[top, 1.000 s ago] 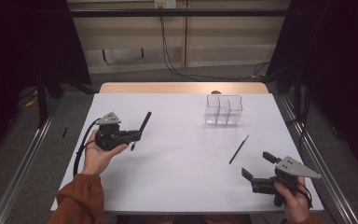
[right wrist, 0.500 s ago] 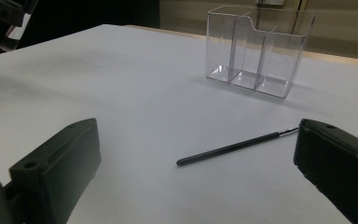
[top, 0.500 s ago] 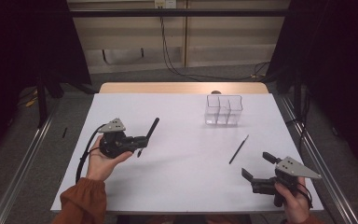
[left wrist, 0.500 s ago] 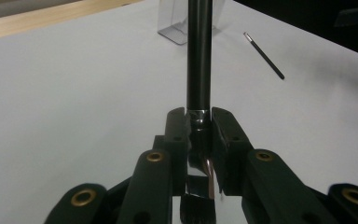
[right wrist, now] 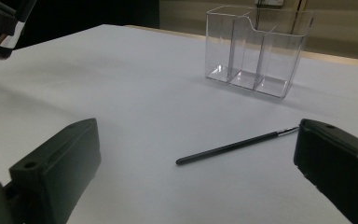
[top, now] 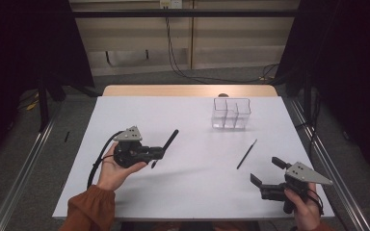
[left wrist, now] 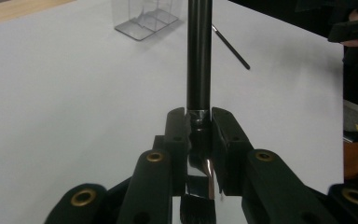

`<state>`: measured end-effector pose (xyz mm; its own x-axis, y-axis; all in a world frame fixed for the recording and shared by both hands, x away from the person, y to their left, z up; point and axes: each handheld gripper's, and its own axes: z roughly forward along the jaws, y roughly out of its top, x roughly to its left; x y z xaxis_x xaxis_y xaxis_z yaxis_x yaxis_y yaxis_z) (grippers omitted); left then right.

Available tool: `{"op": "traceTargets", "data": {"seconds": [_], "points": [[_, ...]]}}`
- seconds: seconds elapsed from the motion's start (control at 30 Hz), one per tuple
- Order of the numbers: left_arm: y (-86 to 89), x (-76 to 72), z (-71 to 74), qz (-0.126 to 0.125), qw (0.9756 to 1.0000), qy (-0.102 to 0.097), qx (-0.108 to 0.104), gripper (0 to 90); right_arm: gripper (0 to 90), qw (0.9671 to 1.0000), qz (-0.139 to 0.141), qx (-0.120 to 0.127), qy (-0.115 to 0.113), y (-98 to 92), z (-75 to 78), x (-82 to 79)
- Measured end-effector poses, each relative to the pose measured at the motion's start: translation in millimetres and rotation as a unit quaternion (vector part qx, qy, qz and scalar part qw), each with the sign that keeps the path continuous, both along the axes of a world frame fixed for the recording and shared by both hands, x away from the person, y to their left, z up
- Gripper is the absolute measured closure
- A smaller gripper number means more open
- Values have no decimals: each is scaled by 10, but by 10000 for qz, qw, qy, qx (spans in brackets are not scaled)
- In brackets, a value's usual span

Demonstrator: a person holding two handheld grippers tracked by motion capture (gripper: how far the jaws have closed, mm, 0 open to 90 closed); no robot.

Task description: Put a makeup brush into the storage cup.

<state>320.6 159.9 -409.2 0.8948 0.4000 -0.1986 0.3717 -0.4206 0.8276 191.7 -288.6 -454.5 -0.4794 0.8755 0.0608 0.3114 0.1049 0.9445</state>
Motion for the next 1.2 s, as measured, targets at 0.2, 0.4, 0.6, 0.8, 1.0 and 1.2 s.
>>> {"op": "traceTargets", "data": {"seconds": [0.2,0.4,0.6,0.8,1.0,1.2], "points": [[-82,-44,17,-180,9998,26,9,776,4,10000,-5,3,0,2,0,1],[-160,-76,26,-272,9996,76,59,776,4,10000,11,-10,0,8,0,-2],[-231,-105,36,-440,9989,97,106,776,4,10000,22,-36,-6,8,-1,-1],[-296,-134,39,-425,9988,141,174,777,4,10000,32,-28,-16,9,7,5],[-379,-164,69,-587,9979,149,230,777,4,10000,53,28,-26,20,18,16],[-471,-187,106,-657,9974,166,255,777,3,9999,151,-21,-29,70,24,43]]}}
